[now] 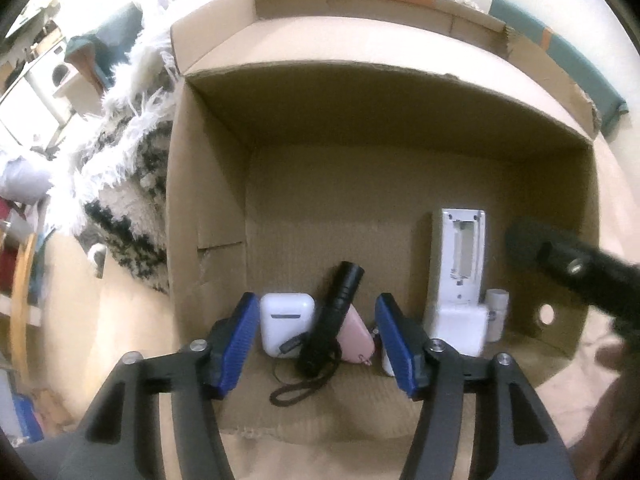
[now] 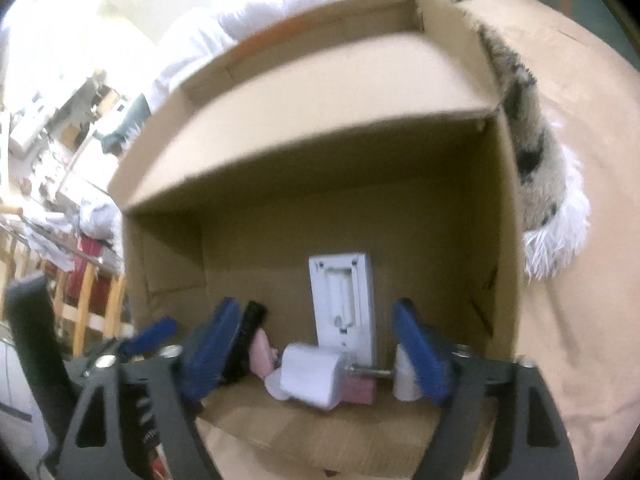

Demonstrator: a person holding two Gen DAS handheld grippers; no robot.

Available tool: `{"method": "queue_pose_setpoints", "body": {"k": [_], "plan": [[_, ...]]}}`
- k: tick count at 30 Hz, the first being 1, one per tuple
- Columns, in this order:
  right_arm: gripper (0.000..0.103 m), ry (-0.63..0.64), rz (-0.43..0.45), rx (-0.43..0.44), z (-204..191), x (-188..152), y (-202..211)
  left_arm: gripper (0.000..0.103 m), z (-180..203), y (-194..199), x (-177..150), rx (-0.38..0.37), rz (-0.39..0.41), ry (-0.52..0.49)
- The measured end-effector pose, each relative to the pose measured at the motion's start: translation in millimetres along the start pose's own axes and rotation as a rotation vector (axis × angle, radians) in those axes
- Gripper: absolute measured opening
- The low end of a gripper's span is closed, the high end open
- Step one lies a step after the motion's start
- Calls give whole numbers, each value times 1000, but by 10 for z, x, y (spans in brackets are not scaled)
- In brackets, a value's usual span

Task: Organize rigid objects
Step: 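Carry the plug and flashlight into the box and open both tools, then withdraw both open tools from the box toward the remaining items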

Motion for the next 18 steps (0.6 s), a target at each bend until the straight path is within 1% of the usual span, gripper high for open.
{"method": "queue_pose_setpoints", "body": {"k": [1, 4, 8, 12, 15, 18], "plan": [[103, -6, 8, 6, 4, 8, 11, 58, -67, 32, 10, -2, 8, 4], [103, -14, 33, 21, 34, 31, 105, 62, -141, 116, 29, -3, 39, 15], [103, 6, 45, 27, -41, 16, 152, 62, -217, 237, 31, 41, 69, 27], [103, 13, 69, 20, -85, -22, 243, 62, -233, 329, -20, 6, 62, 27], [103, 3, 90, 24, -102, -58, 337, 62, -283, 372, -49, 11, 66, 23], [103, 23, 105, -6, -102, -123, 422, 62, -383, 463, -105, -7, 82, 31]]}}
Point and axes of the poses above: each gripper's, at about its wrist camera, not at the fingertips, and y roughly against the way its jaws point, z to its right, x to its top, the point moved 4 cm from there along -y, roughly the way its jaws point, and after that the axes turned 7 degrees about x, right-handed, at the moved point
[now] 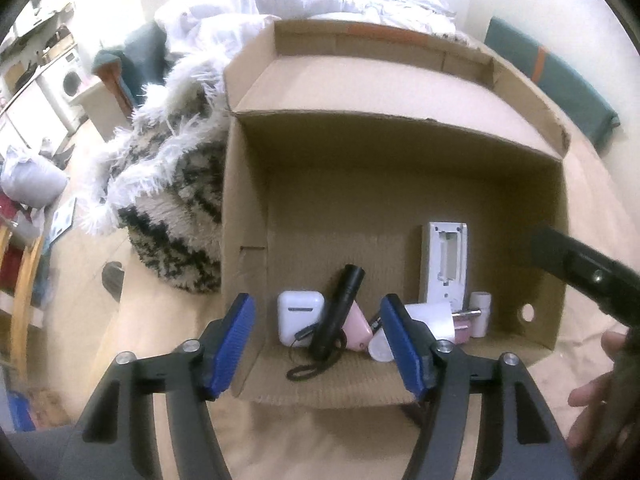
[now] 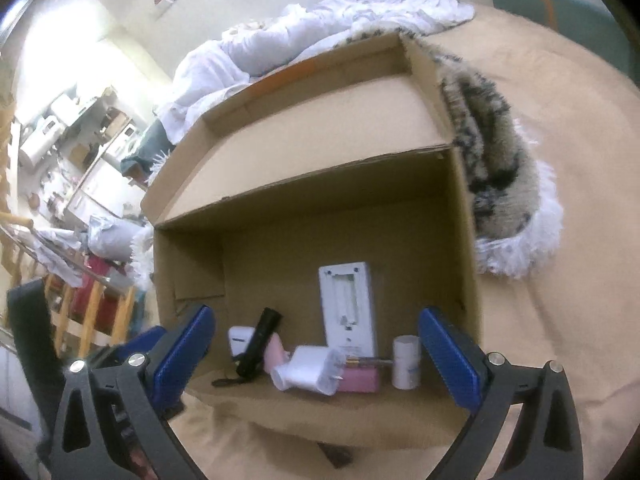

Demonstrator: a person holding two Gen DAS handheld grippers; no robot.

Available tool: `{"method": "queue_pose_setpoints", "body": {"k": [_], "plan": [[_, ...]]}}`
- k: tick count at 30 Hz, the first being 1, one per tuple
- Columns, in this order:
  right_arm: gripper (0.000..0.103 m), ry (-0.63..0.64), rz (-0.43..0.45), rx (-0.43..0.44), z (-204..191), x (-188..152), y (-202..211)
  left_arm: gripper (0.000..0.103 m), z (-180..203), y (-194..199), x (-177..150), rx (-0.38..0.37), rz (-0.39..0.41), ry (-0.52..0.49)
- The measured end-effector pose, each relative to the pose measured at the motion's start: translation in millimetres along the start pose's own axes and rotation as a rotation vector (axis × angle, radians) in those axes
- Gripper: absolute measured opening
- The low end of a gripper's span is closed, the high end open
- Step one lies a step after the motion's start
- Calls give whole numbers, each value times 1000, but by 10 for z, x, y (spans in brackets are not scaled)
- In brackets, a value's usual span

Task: Organize rigid objects
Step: 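Withdraw both open tools from the box toward the remaining items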

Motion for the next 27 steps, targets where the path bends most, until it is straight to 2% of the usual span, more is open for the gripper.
{"method": "queue_pose_setpoints", "body": {"k": [5, 17, 22, 27], "plan": [[103, -55, 18, -3, 93, -222, 142, 62, -130, 127, -93, -7, 17, 4], [103, -79, -79, -40, 130, -801, 140, 63, -443, 218, -627, 9, -50, 57], [103, -115, -148, -74, 242, -932, 50, 63, -492, 179, -793, 1, -101, 89], [103, -173, -273, -117, 417, -1079, -202, 63, -540, 150, -827, 0, -126, 141]]}}
Point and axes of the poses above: each gripper's, at about its wrist camera, not at the fingertips, and y roughly against the way its jaws point, z to its right, x to its top, the point moved 4 cm from there along -y, roughly the way its jaws point, and after that the axes turned 7 degrees about x, right-handed, at the moved point
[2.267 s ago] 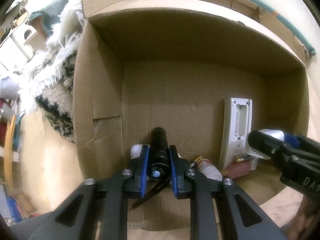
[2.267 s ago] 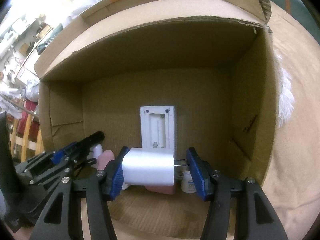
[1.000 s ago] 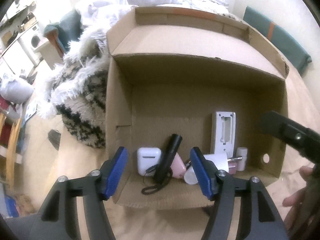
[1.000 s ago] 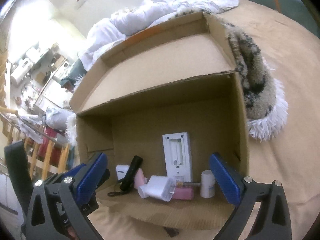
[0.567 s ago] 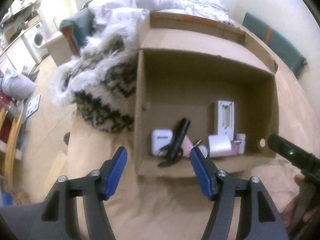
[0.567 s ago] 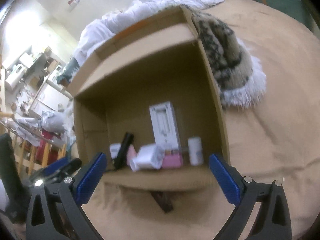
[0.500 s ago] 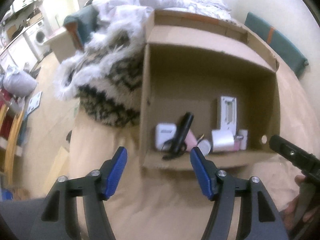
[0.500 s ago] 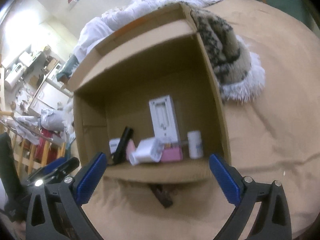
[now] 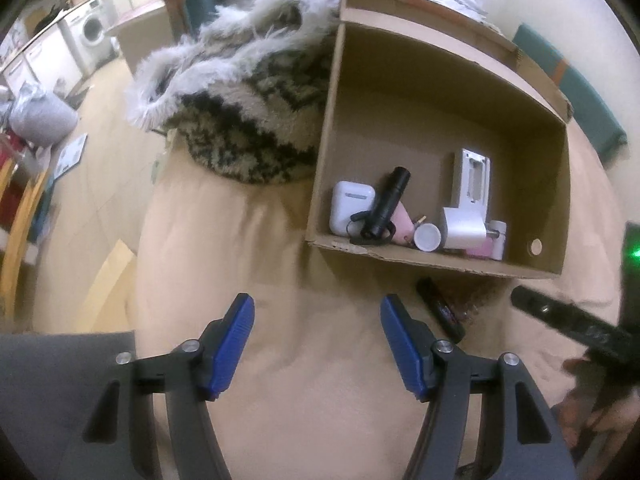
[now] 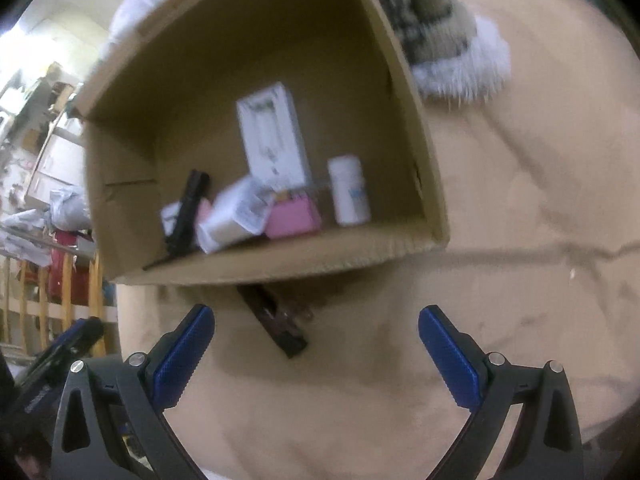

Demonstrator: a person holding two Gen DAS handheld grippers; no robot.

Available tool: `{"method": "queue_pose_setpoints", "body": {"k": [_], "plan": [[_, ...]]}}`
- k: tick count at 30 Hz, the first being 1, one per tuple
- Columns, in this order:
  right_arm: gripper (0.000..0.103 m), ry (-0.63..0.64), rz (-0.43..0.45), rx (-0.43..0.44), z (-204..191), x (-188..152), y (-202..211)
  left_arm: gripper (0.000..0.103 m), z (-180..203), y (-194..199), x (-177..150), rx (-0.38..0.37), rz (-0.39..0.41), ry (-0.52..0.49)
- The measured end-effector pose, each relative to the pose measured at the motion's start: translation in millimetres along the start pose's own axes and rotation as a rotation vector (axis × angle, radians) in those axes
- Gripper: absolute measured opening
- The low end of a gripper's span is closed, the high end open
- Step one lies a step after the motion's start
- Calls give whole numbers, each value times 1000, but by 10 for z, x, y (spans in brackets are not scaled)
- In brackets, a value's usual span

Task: Organize rigid objects
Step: 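Withdraw both open tools from the box toward the remaining items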

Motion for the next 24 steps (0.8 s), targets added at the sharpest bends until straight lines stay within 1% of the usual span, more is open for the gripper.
{"method": "queue_pose_setpoints", "body": {"k": [3, 5, 8, 9, 13, 16, 17, 19, 22, 24], "plan": [[103, 1, -28, -28, 27, 25, -108, 63, -22, -22, 17, 15, -12, 12], [103, -9, -40, -47, 62, 71, -168, 63, -34, -42, 18, 8, -26, 25], [103, -68, -73, -20, 137, 91, -302, 63, -45, -72, 17, -5, -49, 49], [103, -63, -91, -32, 134, 88, -368, 63, -40, -78, 18, -9, -54, 53], [103, 63, -124, -109, -23, 94, -516, 63, -28, -67, 41, -14, -52, 51], [103, 187, -136, -199, -92, 130, -577, 63, -42, -71, 35, -12, -54, 55], [103, 217, -153, -203, -110, 134, -604, 63, -46, -82, 29, -15, -60, 56], [103, 267, -198, -180, -133, 135, -663, 63, -52, -94, 18, -20, -70, 61], [103, 349, -220, -205, -136, 143, -709, 63, -63, -100, 14, -20, -74, 68], [103, 382, -245, -190, -151, 145, -764, 63, -54, -104, 18, -30, -78, 71]]}}
Point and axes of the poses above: each gripper's, at about its wrist camera, not at the fingertips, and y roughly against the way its jaws point, z to its right, x to its top, the point moved 4 cm from there along -y, roughly the way its jaws point, and after that the axes turned 7 degrees about x, right-handed, at the moved point
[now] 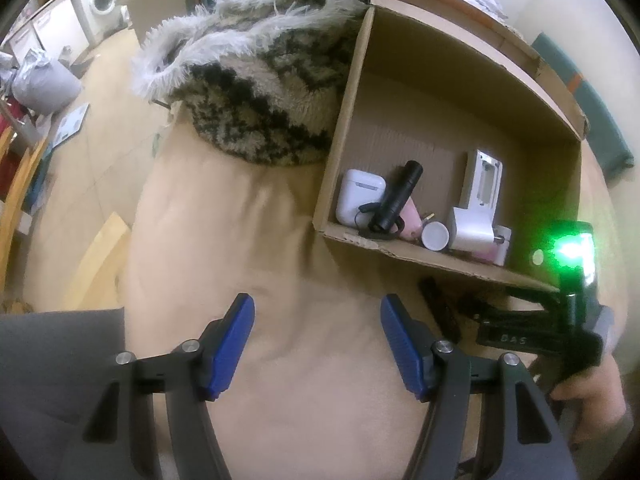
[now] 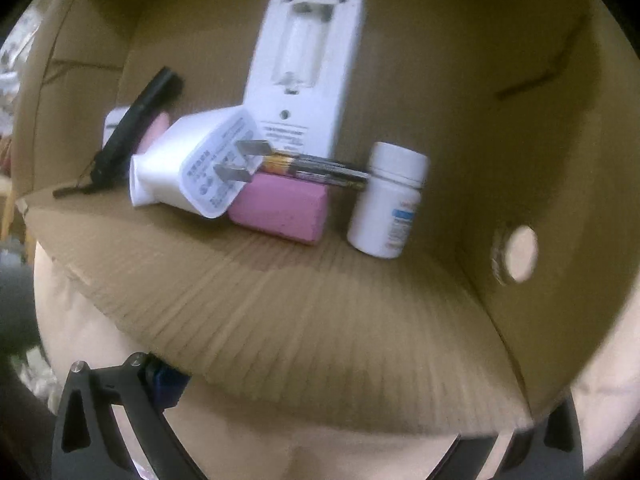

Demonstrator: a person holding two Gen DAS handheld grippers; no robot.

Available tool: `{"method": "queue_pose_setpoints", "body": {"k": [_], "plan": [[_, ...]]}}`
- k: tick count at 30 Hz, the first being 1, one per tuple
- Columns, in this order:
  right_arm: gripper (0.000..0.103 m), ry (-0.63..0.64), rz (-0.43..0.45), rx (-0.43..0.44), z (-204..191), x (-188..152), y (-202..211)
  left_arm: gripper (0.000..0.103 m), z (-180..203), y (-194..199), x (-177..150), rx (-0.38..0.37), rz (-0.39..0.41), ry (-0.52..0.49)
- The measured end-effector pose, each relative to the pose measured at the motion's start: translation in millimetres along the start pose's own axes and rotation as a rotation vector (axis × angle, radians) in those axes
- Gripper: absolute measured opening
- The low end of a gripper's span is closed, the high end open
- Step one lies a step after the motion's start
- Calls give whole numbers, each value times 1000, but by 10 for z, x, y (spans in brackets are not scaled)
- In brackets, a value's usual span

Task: Organize rigid objects
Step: 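Withdraw both open tools from the box toward the remaining items, then grasp the pink gua sha comb with right tool while left tool grasps black case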

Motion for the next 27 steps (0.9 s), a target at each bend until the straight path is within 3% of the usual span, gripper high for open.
{"method": "queue_pose_setpoints", "body": {"k": [3, 8, 17, 20, 27], "plan": [[103, 37, -16, -27, -45, 37, -126, 63, 40, -6, 0, -13, -7, -4], [103, 88, 39, -118, -140, 31, -229, 63, 104, -22, -17, -19, -12, -28], [102, 100, 37, -91, -165, -73, -126, 63, 134, -52, -20, -21, -18, -42], [101, 98, 28, -90, -319, -254, -75, 63, 101, -71, -11, -22, -24, -35], [101, 19, 50, 13, -411, -454, 363, 63, 75, -148, -44, -22, -53, -25]]}}
Point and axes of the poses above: each gripper's, at about its wrist camera, not at the fingertips, and y roughly against the way its jaws point, z to its right, x to its top, the point moved 4 cm from there along -y, roughly the way its jaws point, and after that the axes turned 7 degrees about x, right-handed, at the moved point
